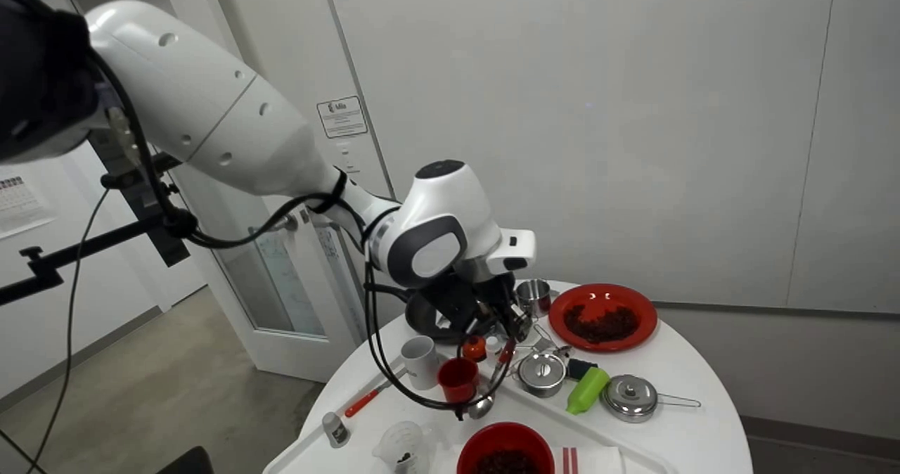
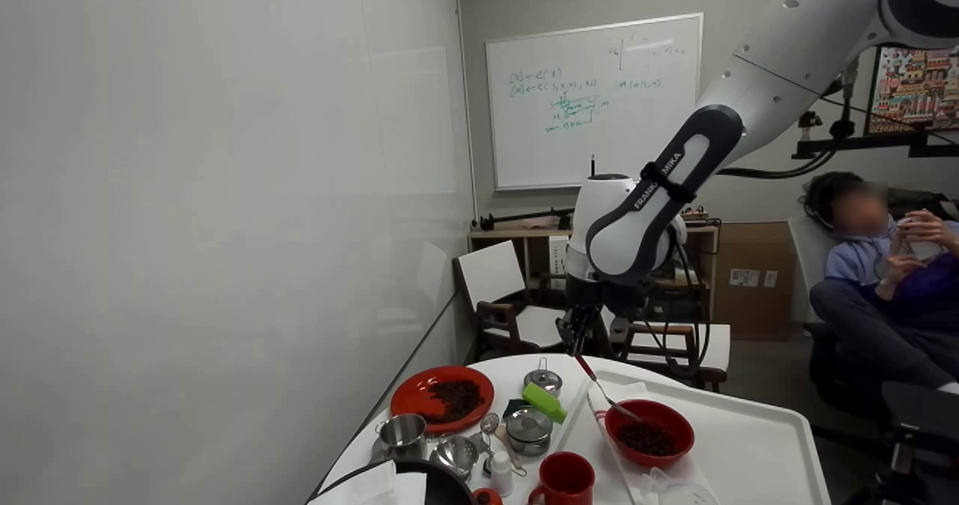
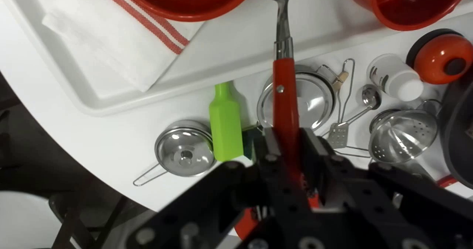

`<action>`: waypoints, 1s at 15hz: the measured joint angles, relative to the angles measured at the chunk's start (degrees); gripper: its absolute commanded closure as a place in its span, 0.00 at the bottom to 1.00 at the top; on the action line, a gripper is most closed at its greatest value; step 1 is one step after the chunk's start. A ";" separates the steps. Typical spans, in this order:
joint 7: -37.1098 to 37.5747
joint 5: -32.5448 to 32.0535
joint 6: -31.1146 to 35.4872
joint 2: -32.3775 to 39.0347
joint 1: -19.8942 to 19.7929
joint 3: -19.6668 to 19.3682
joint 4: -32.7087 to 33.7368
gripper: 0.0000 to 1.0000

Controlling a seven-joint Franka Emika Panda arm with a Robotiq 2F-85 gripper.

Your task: Put the spoon inside the red mug cup

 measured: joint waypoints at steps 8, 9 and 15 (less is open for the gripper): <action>4.53 -8.26 -0.13 -2.18 11.77 -1.81 0.31 0.91; 4.72 -9.19 0.02 -2.17 12.92 -1.84 0.37 0.91; 7.34 -13.93 5.83 -1.40 18.22 -4.59 0.44 0.91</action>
